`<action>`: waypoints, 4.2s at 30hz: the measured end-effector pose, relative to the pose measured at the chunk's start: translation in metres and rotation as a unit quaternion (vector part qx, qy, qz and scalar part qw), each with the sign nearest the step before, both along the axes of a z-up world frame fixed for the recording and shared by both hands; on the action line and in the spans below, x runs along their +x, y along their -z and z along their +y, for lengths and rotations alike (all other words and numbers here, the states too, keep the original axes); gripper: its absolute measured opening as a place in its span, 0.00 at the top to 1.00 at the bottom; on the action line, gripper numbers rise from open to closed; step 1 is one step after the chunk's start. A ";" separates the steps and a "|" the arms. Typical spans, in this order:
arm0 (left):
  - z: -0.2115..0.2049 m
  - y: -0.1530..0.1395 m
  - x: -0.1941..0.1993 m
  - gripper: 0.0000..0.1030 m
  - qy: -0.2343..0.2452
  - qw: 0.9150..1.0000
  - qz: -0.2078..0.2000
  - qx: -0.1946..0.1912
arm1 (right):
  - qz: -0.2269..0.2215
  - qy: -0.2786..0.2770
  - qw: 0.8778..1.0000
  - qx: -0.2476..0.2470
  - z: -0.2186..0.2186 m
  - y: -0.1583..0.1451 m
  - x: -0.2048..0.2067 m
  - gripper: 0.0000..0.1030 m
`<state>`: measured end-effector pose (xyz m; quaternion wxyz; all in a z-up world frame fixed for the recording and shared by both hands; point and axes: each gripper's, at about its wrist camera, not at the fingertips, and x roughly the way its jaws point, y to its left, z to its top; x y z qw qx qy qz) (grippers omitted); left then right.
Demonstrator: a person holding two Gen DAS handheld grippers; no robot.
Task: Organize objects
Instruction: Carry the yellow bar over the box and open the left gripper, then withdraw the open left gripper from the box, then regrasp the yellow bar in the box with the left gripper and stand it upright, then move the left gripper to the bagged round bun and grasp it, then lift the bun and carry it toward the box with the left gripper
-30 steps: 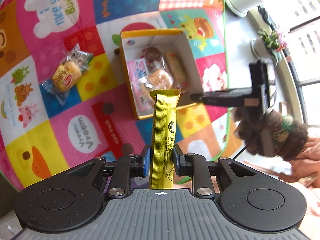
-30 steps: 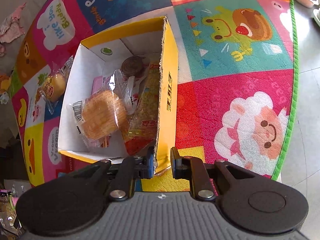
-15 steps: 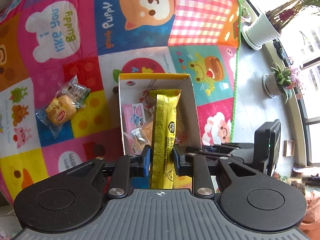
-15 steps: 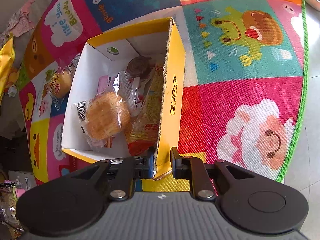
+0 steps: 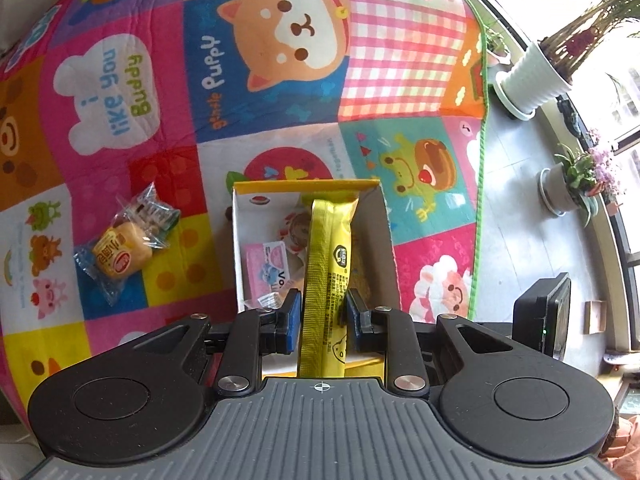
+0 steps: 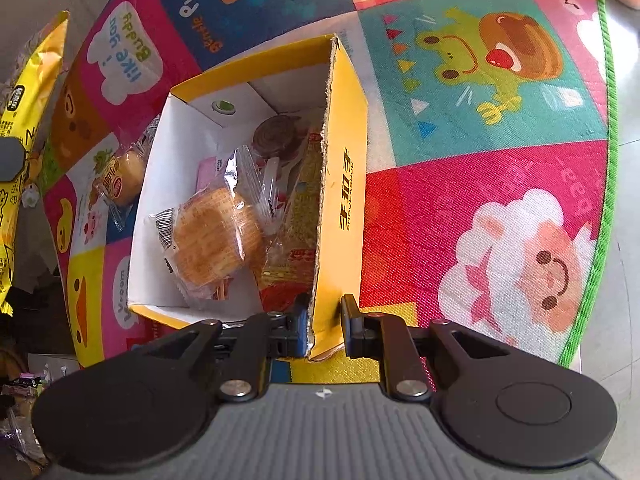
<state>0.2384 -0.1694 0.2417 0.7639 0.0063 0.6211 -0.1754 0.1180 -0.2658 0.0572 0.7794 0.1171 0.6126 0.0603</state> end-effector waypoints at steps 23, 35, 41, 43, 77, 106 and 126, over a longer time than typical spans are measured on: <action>0.088 0.036 0.007 0.74 -0.103 0.994 0.015 0.014 | -0.002 0.025 1.000 0.016 -0.005 0.004 -0.004 0.85; 0.035 0.096 0.026 0.74 -0.074 0.988 0.088 -0.105 | 0.014 0.047 0.998 -0.032 0.012 0.008 -0.005 0.84; -0.006 0.107 0.043 0.74 -0.069 0.977 0.107 -0.171 | 0.016 0.048 0.998 -0.032 0.010 0.009 -0.004 0.84; -0.010 0.099 0.047 0.74 -0.081 0.969 0.104 -0.209 | 0.016 0.050 0.998 -0.024 0.007 0.010 -0.004 0.84; 0.121 0.079 0.051 0.69 -0.257 0.962 -0.013 -0.092 | 0.006 0.035 0.999 -0.006 0.002 0.014 -0.004 0.84; 0.127 0.170 0.077 0.03 0.354 0.918 -0.085 0.155 | 0.006 0.098 0.991 -0.095 0.033 0.032 -0.005 0.83; 0.154 0.102 0.019 0.61 0.185 0.981 0.009 0.055 | 0.029 0.061 0.994 -0.089 0.023 0.022 0.002 0.83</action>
